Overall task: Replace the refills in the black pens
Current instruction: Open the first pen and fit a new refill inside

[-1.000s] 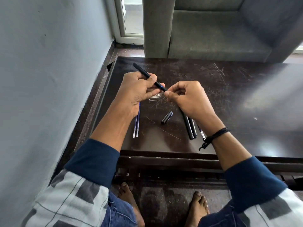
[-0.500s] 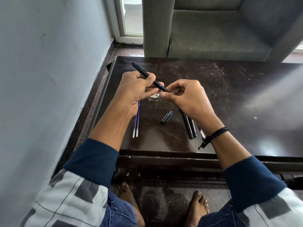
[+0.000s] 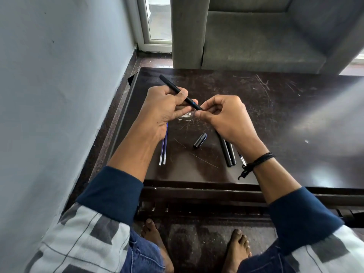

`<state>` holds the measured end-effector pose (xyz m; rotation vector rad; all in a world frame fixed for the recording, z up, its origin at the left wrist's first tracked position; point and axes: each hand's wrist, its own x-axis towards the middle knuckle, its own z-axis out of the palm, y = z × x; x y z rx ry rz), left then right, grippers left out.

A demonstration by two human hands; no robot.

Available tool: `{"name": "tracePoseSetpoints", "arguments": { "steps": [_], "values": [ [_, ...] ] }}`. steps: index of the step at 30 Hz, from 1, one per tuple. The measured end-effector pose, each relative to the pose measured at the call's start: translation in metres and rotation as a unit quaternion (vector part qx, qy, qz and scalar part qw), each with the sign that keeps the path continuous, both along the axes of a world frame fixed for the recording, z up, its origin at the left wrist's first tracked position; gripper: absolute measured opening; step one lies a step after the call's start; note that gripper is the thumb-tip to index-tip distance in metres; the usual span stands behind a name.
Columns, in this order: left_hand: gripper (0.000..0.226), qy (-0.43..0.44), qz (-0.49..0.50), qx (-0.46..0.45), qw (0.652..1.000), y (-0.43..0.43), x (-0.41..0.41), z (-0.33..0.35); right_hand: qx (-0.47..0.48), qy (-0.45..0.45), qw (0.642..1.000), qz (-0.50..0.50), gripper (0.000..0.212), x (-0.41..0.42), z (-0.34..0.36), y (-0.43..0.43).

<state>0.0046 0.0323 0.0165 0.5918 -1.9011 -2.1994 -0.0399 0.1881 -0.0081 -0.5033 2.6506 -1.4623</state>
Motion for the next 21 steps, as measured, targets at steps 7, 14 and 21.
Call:
{"name": "tracePoseSetpoints", "arguments": {
  "steps": [7,14,21],
  "values": [
    [0.015,0.0,-0.001,0.0,1.0,-0.0007,-0.0003,0.0004,-0.017,-0.021,0.999,0.026,0.009,0.0001,0.0003,-0.0003],
    [0.011,0.0,-0.001,0.002,1.0,-0.0001,0.0003,0.001,-0.004,-0.005,1.0,0.001,0.013,-0.0001,-0.0013,-0.0015],
    [0.011,0.002,0.004,0.004,1.0,-0.0019,0.0002,0.0015,-0.008,-0.011,1.0,0.022,0.017,0.0021,-0.0004,-0.002]
  ]
}}
